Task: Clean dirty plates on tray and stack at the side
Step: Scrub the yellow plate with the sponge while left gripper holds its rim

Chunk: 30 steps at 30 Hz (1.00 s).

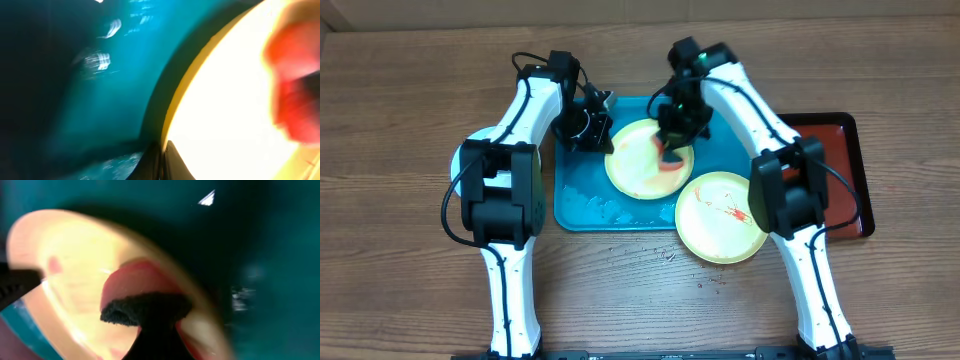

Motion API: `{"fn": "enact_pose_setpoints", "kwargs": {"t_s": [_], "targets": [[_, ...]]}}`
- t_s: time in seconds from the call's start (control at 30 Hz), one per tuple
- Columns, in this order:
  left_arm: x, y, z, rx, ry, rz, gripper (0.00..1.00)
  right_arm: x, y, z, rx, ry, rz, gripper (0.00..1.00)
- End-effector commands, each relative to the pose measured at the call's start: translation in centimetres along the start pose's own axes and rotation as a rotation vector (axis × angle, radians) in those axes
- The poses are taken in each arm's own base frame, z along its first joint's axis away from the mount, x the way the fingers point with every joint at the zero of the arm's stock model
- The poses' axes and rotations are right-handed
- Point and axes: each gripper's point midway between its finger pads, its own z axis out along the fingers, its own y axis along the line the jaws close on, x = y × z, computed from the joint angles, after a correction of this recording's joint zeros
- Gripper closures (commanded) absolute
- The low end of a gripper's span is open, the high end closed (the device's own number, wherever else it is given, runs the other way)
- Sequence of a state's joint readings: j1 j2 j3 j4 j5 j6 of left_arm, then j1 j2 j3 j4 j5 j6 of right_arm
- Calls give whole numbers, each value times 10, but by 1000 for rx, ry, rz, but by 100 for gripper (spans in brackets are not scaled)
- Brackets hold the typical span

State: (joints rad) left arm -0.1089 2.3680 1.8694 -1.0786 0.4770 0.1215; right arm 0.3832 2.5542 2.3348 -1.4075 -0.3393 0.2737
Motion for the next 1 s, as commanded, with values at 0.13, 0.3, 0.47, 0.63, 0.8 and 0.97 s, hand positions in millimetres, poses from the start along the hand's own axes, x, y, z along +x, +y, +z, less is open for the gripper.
{"fn": "enact_pose_setpoints", "kwargs": {"t_s": [0.13,0.3,0.47,0.63,0.8,0.97], "targets": [[5,58,-21,-145,-27,-276,96,-15,-9,-6,115,-88,7,96],[3,51,-37,-144,-36,-270,96,-26,9,-2,107,-153,-44,96],[-4,18,-53,-18,-53,-145,96,-30,25,7,134,-198,-99,96],[-8,2,-65,74,-80,-140,96,-11,36,32,157,-142,-134,96],[-15,-1,-75,136,-122,-168,96,18,54,55,116,-41,-162,96],[-20,4,-77,127,-146,-163,96,41,85,62,1,34,-226,96]]}}
